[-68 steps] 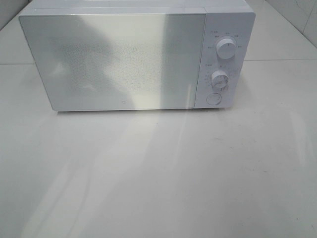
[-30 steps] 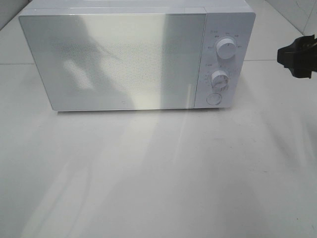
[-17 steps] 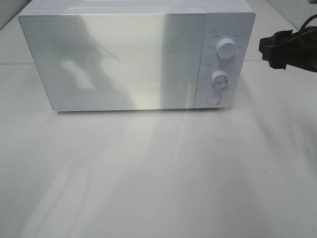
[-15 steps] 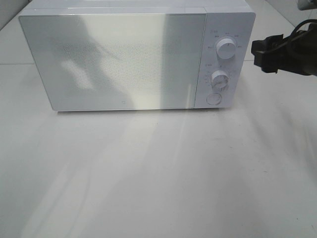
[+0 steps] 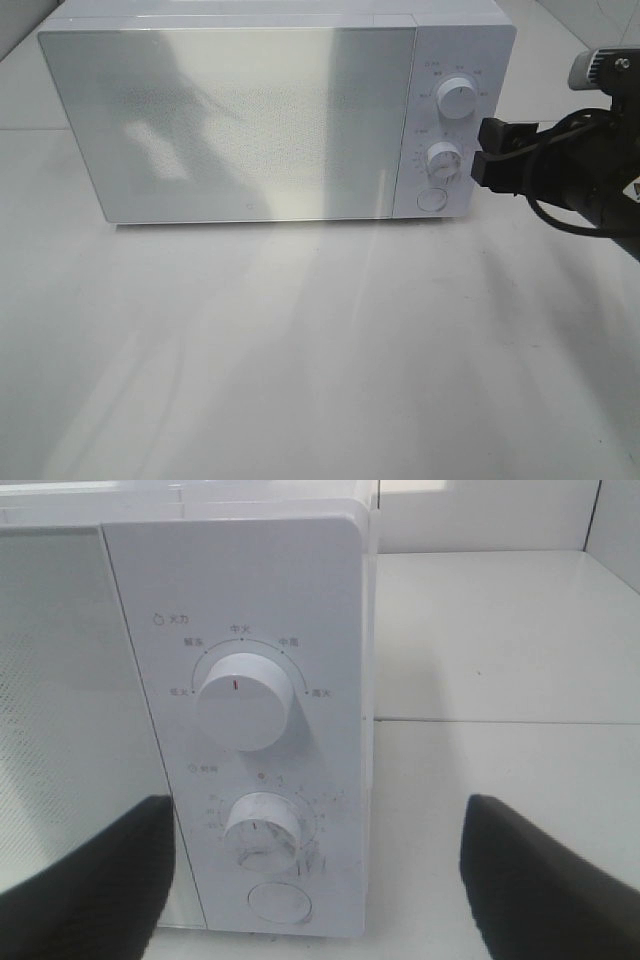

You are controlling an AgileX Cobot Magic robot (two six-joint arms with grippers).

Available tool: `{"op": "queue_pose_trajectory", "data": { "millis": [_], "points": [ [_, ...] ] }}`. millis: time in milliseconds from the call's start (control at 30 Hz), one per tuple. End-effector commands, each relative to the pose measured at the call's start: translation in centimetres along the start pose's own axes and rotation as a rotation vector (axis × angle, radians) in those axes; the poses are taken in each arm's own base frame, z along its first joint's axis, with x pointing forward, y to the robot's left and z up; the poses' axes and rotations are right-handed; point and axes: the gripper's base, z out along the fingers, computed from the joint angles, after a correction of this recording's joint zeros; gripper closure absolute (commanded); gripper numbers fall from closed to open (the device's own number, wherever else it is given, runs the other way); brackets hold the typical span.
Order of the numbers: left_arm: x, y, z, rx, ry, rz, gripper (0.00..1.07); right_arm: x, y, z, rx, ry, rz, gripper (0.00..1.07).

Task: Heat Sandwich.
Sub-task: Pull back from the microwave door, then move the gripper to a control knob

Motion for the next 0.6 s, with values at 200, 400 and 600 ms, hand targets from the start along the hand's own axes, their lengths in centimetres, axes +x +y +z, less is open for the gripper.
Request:
{"op": "queue_pose_trajectory", "data": {
  "millis": [200, 400, 600],
  "points": [
    [0.2, -0.1, -0.3, 0.003, -0.033, -0.005, 0.05, 1.1, 1.5, -0.6, 0.074, -0.048, 0.018, 0.31],
    [0.2, -0.1, -0.3, 0.003, -0.033, -0.005, 0.05, 2.3, 2.5, -0.6, 0.083, -0.037, 0.005, 0.31],
    [0.2, -0.1, -0.3, 0.003, -0.033, -0.005, 0.05, 3.6, 3.4, -0.8, 0.122, -0.032, -0.002, 0.31]
  ]
}}
